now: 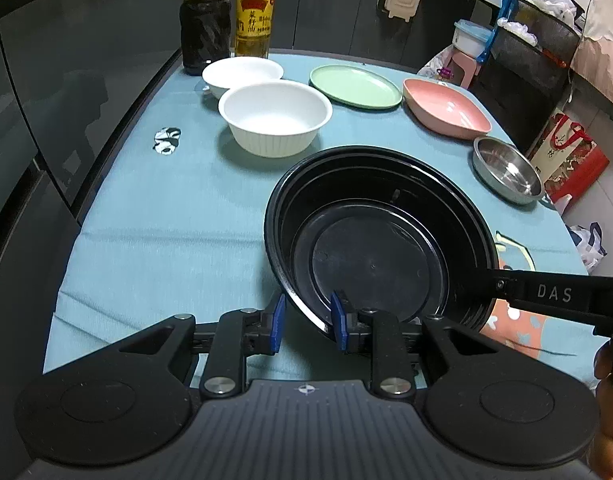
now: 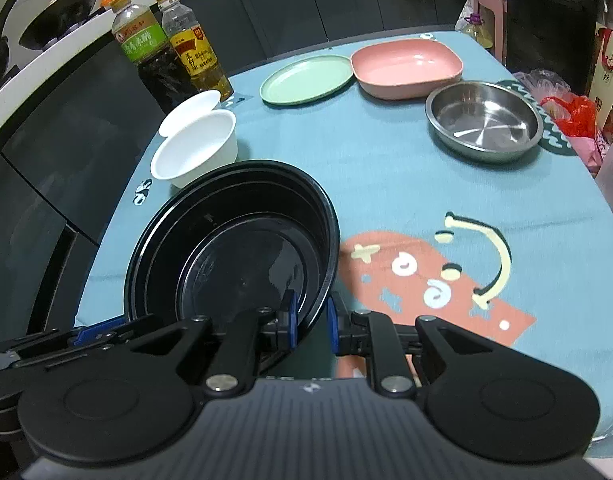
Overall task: Organize plates and bowls
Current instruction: 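Carry the black bowl toward the table edge and lower it, then open both grippers to release the black bowl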
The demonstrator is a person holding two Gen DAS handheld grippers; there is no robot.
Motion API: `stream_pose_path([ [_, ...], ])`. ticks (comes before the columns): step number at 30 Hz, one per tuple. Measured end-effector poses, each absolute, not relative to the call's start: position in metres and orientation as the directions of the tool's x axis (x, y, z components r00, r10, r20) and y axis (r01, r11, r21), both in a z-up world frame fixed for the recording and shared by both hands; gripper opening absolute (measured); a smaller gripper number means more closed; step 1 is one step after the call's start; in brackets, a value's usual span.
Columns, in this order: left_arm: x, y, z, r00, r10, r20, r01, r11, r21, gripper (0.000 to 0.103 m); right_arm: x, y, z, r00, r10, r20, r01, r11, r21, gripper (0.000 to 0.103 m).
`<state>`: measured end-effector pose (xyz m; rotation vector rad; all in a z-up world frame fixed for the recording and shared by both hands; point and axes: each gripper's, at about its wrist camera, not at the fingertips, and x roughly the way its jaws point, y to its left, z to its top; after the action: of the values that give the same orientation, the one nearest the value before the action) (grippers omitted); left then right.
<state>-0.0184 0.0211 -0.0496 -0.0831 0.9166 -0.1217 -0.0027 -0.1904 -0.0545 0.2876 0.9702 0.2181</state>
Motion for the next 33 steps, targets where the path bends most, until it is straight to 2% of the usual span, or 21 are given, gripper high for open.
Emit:
stream_pose_path([
  [5,-0.021,0.026,-0.052,0.593,-0.15,-0.791,0.06,0.988,-0.142,0.022,-0.003,-0.192,-0.058,0.524,0.335,-0.783,-0.057,0.931,0.361,0.004],
  [6,-0.021,0.028,-0.052,0.591,-0.155,-0.791,0.06,0.987,-0.149,0.024,-0.003,-0.193,-0.058,0.52,0.346,-0.781,-0.059,0.927,0.371,0.008],
  [9,-0.022,0.032,-0.051,0.596,-0.168,-0.785,0.059,0.984,-0.166,0.025,-0.004,-0.195,-0.056,0.524,0.358,-0.773,-0.058,0.92,0.387,0.029],
  [10,-0.023,0.034,-0.051,0.602,-0.168,-0.781,0.056,0.984,-0.168,0.026,-0.005,-0.195,-0.055,0.532,0.352,-0.77,-0.055,0.922,0.384,0.031],
  [24,-0.014,0.059,-0.039,0.658,-0.116,-0.744,-0.044,0.98,-0.191,0.032,0.005,-0.206,-0.047,0.572,0.316,-0.757,-0.029,0.93,0.367,0.032],
  [33,0.014,0.066,-0.039,0.672,-0.08,-0.736,-0.064,0.984,-0.165,0.032,0.029,-0.208,-0.044,0.585,0.294,-0.756,-0.019,0.937,0.35,0.032],
])
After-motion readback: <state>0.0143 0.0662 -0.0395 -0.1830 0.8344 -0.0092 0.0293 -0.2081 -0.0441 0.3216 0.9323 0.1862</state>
